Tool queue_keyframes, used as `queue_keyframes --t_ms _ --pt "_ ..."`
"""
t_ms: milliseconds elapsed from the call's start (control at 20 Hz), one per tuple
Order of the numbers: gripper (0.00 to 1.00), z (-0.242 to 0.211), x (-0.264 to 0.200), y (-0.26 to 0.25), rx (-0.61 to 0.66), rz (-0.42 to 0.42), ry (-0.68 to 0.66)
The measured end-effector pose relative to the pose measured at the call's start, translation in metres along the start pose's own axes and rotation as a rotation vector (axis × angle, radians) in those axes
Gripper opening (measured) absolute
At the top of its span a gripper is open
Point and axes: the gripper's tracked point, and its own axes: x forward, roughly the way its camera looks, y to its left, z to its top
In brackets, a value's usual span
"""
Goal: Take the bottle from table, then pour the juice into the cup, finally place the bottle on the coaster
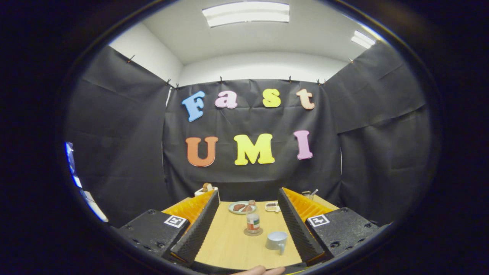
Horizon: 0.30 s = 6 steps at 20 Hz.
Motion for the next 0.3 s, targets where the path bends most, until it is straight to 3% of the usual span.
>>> queue_keyframes --t_ms 300 --pt "0.99 -0.02 -0.001 -0.003 0.002 -0.011 0.064"
